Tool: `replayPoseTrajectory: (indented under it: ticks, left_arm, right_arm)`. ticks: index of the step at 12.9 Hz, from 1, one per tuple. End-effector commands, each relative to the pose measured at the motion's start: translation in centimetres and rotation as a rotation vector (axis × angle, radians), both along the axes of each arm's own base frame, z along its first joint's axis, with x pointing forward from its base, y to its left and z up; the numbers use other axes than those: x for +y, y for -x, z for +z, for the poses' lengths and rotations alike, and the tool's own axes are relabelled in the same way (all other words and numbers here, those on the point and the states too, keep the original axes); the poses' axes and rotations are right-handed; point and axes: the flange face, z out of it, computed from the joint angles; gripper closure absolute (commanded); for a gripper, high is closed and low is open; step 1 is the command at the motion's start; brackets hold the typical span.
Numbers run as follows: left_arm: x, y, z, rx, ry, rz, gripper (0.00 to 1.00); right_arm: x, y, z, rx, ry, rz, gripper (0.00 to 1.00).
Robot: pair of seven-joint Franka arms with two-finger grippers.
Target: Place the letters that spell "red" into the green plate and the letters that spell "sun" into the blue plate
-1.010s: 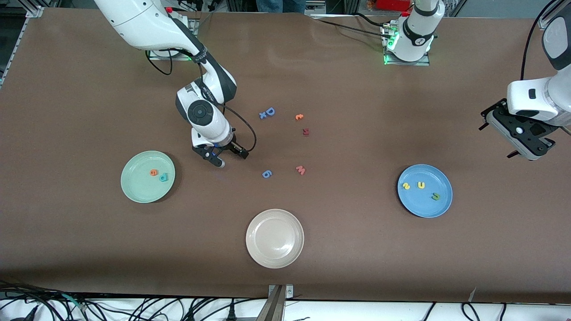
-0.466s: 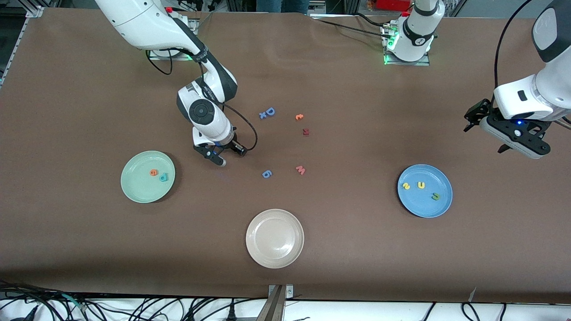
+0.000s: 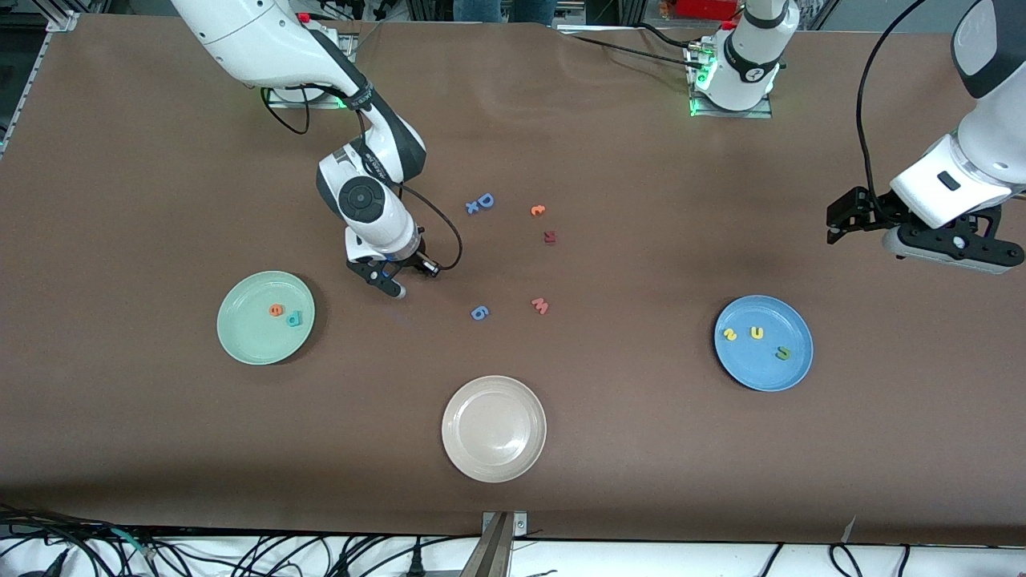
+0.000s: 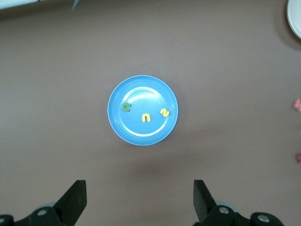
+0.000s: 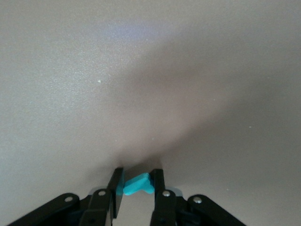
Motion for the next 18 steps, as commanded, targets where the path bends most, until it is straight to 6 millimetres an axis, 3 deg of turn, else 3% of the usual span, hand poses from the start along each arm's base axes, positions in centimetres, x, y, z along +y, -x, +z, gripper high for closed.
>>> replayPoseTrajectory:
  ticks: [1,4,7,11,15,18]
  left_arm:
    - [0.6,1.5,1.2,-0.006,0.015,0.096,0.0]
    - [0.6,3.7,1.7,-0.004,0.05,0.11,0.0]
    - [0.2,3.8,1.9,0.002,0.056,0.189,0.0]
    - [-0.9,3.5,2.4,0.026,0.026,0.14,0.0]
    - [-0.6,1.4,2.9,0.059,-0.022,0.131,0.0]
    - [-0.8,1.5,2.9,0.064,-0.021,0.131,0.0]
  right_arm:
    - [-0.6,0.1,0.7,-0.015,0.004,0.007,0.81]
    - [-2.5,-1.7,3.5,0.006,0.034,0.011,0.83]
    - [-5.9,-3.8,7.2,0.026,0.053,0.051,0.83]
    - [-15.6,-6.7,10.5,0.055,0.06,0.184,0.83]
    - [-24.5,-8.3,11.0,0.059,0.036,0.317,0.83]
    - [-28.1,-8.6,10.3,0.064,0.029,0.339,0.81]
